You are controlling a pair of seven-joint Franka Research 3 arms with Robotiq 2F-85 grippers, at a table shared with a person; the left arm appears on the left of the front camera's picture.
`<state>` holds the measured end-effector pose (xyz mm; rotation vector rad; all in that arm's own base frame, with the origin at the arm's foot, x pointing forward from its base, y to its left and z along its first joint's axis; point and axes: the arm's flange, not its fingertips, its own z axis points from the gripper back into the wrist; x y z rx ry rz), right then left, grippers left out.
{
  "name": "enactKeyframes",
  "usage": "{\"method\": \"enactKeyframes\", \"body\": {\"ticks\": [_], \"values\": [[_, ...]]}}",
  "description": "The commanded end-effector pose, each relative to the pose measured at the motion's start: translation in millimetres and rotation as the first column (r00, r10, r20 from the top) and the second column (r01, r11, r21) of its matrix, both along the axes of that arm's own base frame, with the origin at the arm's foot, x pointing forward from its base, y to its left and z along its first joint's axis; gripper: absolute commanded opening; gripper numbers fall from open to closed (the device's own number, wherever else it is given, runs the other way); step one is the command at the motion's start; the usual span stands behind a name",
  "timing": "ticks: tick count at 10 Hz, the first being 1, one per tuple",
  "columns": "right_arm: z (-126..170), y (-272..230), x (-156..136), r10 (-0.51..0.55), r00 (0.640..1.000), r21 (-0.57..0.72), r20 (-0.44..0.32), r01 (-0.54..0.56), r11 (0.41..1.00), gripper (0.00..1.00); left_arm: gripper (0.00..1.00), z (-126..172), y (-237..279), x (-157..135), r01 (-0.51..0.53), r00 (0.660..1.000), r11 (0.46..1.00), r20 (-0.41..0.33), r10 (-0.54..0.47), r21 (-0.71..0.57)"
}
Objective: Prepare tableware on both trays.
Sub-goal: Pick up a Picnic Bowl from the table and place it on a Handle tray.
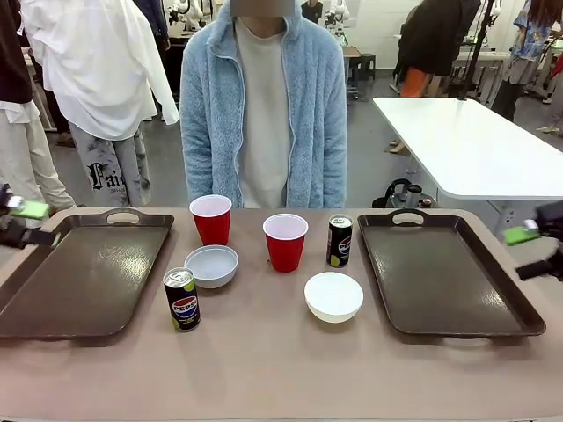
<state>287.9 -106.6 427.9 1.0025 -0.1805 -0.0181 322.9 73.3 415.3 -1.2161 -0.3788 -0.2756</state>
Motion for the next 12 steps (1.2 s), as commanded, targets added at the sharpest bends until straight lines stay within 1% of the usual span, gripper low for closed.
{"method": "enactKeyframes", "body": {"ticks": [1, 2, 3, 5, 7, 9, 10, 11, 12], "values": [[-13, -19, -23, -0.017, 1.0, 0.084, 0.008, 0.016, 0.996, 1.0, 1.0, -23, 34, -16, -0.078, 0.996, 0.996, -0.035, 0.076, -0.046], [-13, -33, -37, -0.038, 0.999, 0.099, 0.026, 0.036, 0.994, 1.0, 1.0, -27, 56, -31, -0.119, 0.992, 0.992, -0.04, 0.117, -0.051], [-11, -38, -46, -0.034, 0.999, 0.094, 0.029, 0.031, 0.995, 1.0, 1.0, -24, 70, -41, -0.136, 0.99, 0.99, -0.039, 0.135, -0.026], [-3, -37, -61, -0.01, 0.999, 0.067, 0.037, 0.008, 0.998, 1.0, 1.0, -13, 85, -54, -0.154, 0.988, 0.987, -0.028, 0.155, 0.036], [5, -38, -71, -0.028, 0.999, -0.003, 0.032, 0.028, 1.0, 1.0, 1.0, -5, 86, -64, -0.148, 0.988, 0.983, -0.025, 0.151, 0.109], [3, -35, -71, -0.029, 0.999, -0.004, 0.023, 0.03, 1.0, 1.0, 1.0, 5, 87, -60, -0.143, 0.988, 0.975, -0.035, 0.151, 0.173], [9, -46, -61, -0.036, 0.999, 0.019, 0.034, 0.036, 0.999, 1.0, 1.0, 9, 83, -60, -0.149, 0.988, 0.964, -0.015, 0.156, 0.219], [9, -46, -61, -0.036, 0.999, 0.019, 0.034, 0.036, 0.999, 1.0, 1.0, 0, 89, -58, -0.143, 0.989, 0.982, -0.018, 0.146, 0.127], [9, -46, -61, -0.036, 0.999, 0.019, 0.034, 0.036, 0.999, 1.0, 1.0, 0, 89, -58, -0.143, 0.989, 0.982, -0.018, 0.146, 0.127]]}}
